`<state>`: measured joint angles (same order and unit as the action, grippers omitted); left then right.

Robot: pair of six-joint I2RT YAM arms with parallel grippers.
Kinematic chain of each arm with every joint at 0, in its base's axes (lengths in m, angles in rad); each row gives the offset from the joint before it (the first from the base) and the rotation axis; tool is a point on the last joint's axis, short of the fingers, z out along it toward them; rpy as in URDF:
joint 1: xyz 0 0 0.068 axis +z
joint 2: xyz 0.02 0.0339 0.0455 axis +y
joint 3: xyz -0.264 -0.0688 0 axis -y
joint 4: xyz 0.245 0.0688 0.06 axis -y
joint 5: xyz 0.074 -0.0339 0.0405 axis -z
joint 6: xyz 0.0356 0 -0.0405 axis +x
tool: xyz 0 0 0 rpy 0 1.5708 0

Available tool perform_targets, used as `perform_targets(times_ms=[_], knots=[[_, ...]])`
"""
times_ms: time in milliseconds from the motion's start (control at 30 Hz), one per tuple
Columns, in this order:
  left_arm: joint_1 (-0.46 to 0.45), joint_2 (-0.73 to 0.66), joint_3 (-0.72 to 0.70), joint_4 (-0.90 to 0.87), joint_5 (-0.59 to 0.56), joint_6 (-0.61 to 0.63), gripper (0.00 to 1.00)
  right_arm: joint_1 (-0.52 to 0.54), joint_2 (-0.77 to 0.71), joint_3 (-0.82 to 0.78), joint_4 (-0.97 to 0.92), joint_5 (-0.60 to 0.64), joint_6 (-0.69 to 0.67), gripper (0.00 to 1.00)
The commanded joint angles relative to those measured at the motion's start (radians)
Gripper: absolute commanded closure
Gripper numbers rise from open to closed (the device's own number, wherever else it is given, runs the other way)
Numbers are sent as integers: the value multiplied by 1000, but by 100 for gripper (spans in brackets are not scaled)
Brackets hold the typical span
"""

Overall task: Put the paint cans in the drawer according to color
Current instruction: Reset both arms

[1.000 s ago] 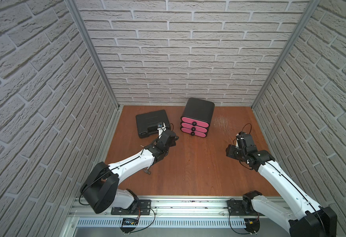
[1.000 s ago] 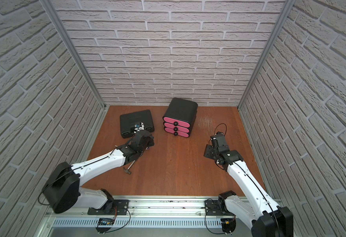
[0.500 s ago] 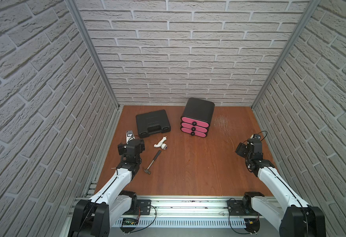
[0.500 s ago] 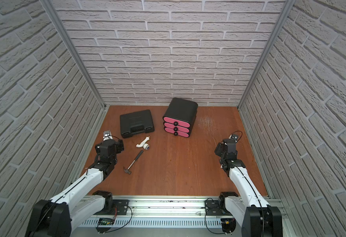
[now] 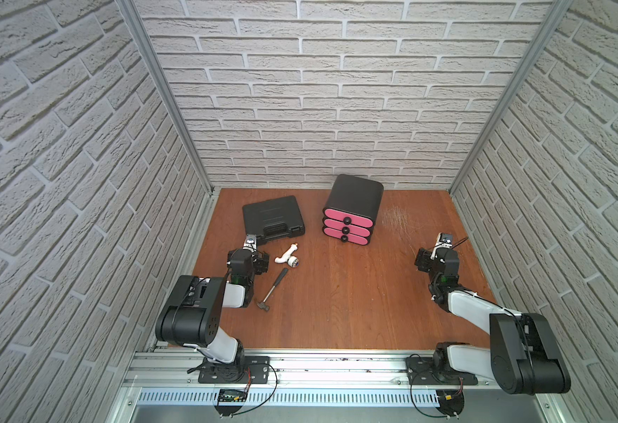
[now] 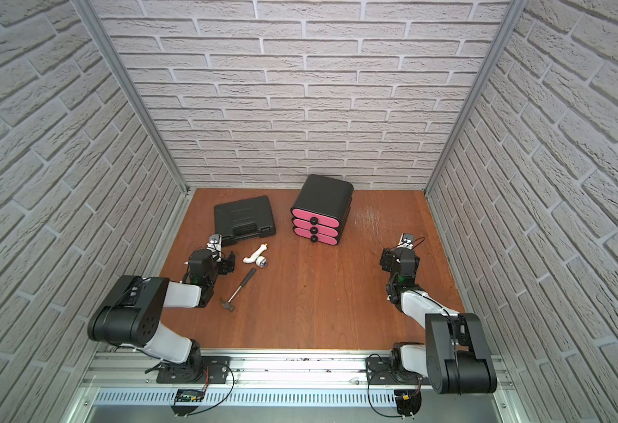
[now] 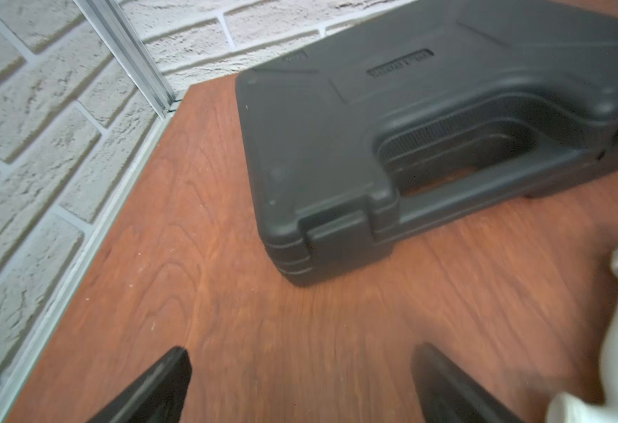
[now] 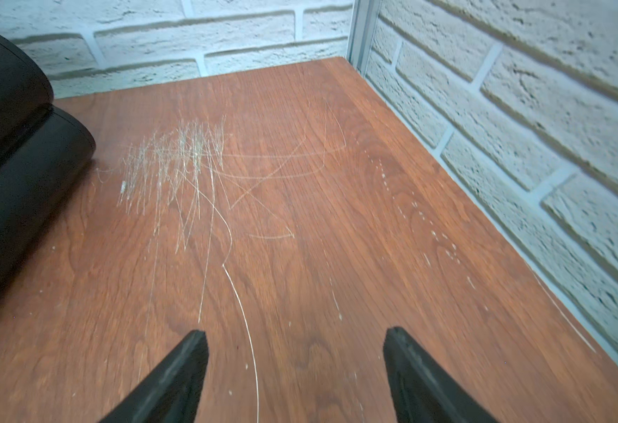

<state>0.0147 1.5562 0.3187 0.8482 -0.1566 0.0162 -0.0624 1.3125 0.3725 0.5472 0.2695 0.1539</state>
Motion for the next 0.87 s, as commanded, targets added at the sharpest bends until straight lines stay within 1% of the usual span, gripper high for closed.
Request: perform_targets(times_ms=[0, 67, 100, 167, 200, 233, 267, 300, 333, 400, 467, 533, 567, 633, 833], knots=[[21, -9, 22, 115, 123, 24, 2, 16, 76, 39, 166, -125, -90, 20], [33, -4, 35, 101, 114, 3, 2, 44, 128, 22, 248, -144, -131, 18], [40, -4, 40, 90, 89, -14, 2, 64, 159, 9, 296, -144, -154, 18], [44, -5, 49, 71, -14, -60, 2, 97, 221, -14, 407, -118, -195, 16], [42, -3, 47, 79, -49, -68, 2, 99, 252, -38, 486, -94, -188, 13], [29, -3, 46, 76, -76, -63, 2, 100, 249, -36, 486, -83, -185, 7], [8, 2, 48, 82, -105, -46, 2, 100, 236, -24, 438, -78, -181, 1], [-5, 2, 38, 110, -121, -30, 2, 100, 221, -2, 371, -64, -170, 0], [-22, 6, 29, 130, -141, -17, 2, 98, 216, 6, 344, -60, -165, 0], [-20, 4, 30, 123, -137, -19, 2, 92, 236, 8, 371, -21, -145, 1], [-21, 4, 29, 129, -138, -19, 2, 82, 250, -5, 419, -33, -140, 1], [-17, 5, 32, 123, -129, -22, 1, 82, 242, -2, 400, -33, -139, 1], [-4, 4, 43, 98, -102, -27, 2, 82, 243, -1, 399, -32, -139, 1], [49, -1, 74, 26, 15, -55, 1, 81, 245, -3, 405, -32, -139, 1], [45, 0, 61, 54, 7, -50, 2, 81, 238, -10, 413, -34, -139, 1]])
